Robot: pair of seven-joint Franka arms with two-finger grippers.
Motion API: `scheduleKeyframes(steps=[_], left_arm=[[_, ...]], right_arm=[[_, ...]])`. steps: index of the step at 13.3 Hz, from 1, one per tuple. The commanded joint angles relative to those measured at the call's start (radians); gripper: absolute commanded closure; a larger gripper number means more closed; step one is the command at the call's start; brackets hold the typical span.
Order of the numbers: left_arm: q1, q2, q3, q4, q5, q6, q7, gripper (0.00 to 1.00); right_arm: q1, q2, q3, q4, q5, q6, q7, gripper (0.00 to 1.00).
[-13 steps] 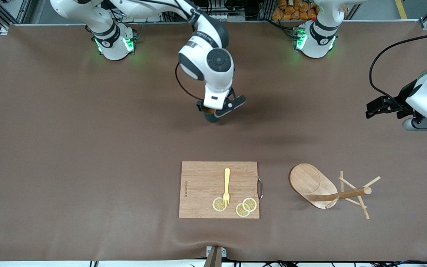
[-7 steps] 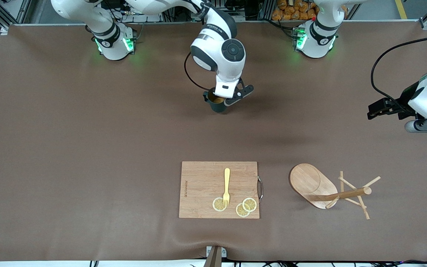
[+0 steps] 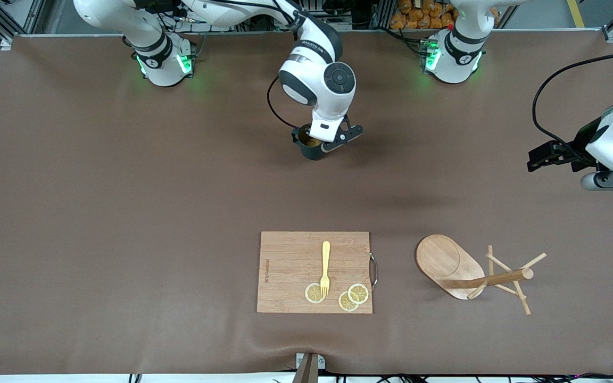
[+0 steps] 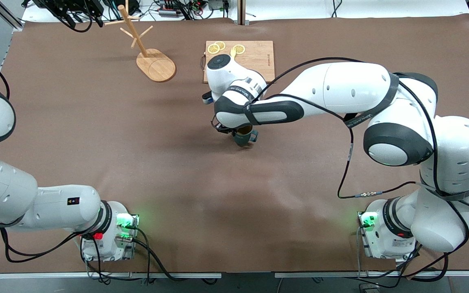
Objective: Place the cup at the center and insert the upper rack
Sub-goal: 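Carry the teal mug with the right gripper to the table center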
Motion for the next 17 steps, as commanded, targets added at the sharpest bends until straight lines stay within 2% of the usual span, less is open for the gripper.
scheduleKeyframes(steps=[1, 5, 8, 9, 10, 11, 12, 14, 17], left_arm=[[0.005, 0.0, -0.004, 0.003, 0.0, 0.009, 0.016, 0.0], [0.005, 0.0, -0.004, 0.003, 0.006, 0.01, 0.013, 0.0], [0.005, 0.0, -0.004, 0.001, 0.006, 0.01, 0.009, 0.0], [0.006, 0.0, -0.004, 0.001, 0.006, 0.01, 0.01, 0.0], [0.006, 0.0, -0.004, 0.001, 0.006, 0.01, 0.01, 0.0], [0.006, 0.0, -0.004, 0.001, 0.006, 0.009, 0.016, 0.0], [0.008, -0.002, -0.004, 0.001, 0.006, 0.009, 0.016, 0.0], [0.008, -0.003, -0.004, 0.0, 0.006, 0.007, 0.015, 0.0], [0.008, 0.0, -0.004, 0.001, 0.006, 0.009, 0.009, 0.0]], right_arm=[[0.02, 0.014, -0.01, 0.004, -0.039, 0.0, 0.027, 1.0], [0.022, 0.025, -0.01, 0.004, -0.057, 0.003, 0.03, 1.0], [0.02, 0.025, -0.01, 0.004, -0.059, 0.001, 0.034, 0.79], [0.02, 0.025, -0.012, 0.004, -0.059, 0.0, 0.032, 0.77], [0.02, 0.025, -0.012, 0.006, -0.059, 0.0, 0.032, 0.71], [0.017, 0.023, -0.012, 0.006, -0.059, -0.002, 0.031, 0.62], [0.011, 0.02, -0.012, 0.007, -0.057, -0.003, 0.026, 0.58], [0.001, 0.012, -0.012, 0.009, -0.056, -0.012, 0.023, 0.39], [-0.021, 0.002, -0.012, 0.045, -0.044, -0.095, 0.02, 0.27]])
